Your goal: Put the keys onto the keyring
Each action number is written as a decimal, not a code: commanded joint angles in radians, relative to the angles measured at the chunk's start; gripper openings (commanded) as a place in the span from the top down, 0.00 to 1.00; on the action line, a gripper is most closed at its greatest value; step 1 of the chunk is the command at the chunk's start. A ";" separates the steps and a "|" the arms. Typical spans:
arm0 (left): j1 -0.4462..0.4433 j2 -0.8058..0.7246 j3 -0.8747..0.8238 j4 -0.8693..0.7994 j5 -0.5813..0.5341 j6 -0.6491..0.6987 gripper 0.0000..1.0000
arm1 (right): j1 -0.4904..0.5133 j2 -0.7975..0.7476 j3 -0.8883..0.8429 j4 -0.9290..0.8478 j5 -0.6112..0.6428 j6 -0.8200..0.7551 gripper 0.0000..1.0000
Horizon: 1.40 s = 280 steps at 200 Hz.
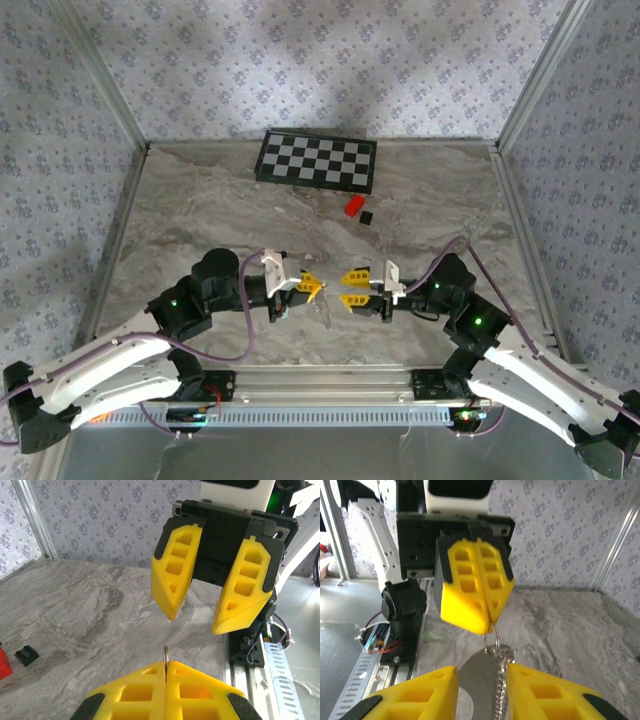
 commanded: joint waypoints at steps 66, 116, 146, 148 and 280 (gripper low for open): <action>-0.005 0.039 0.062 -0.042 0.007 0.051 1.00 | 0.043 0.061 0.047 -0.017 0.044 -0.044 0.65; -0.005 0.062 0.065 -0.040 0.026 0.051 1.00 | 0.052 0.100 0.058 -0.011 0.073 -0.057 0.66; -0.005 0.069 0.068 -0.046 0.036 0.057 1.00 | 0.055 0.113 0.061 -0.003 0.083 -0.063 0.66; -0.005 0.068 0.067 -0.046 0.035 0.057 1.00 | 0.054 0.113 0.061 -0.002 0.083 -0.063 0.66; -0.005 0.067 0.065 -0.053 0.059 0.063 1.00 | 0.074 0.141 0.088 -0.055 0.109 -0.100 0.77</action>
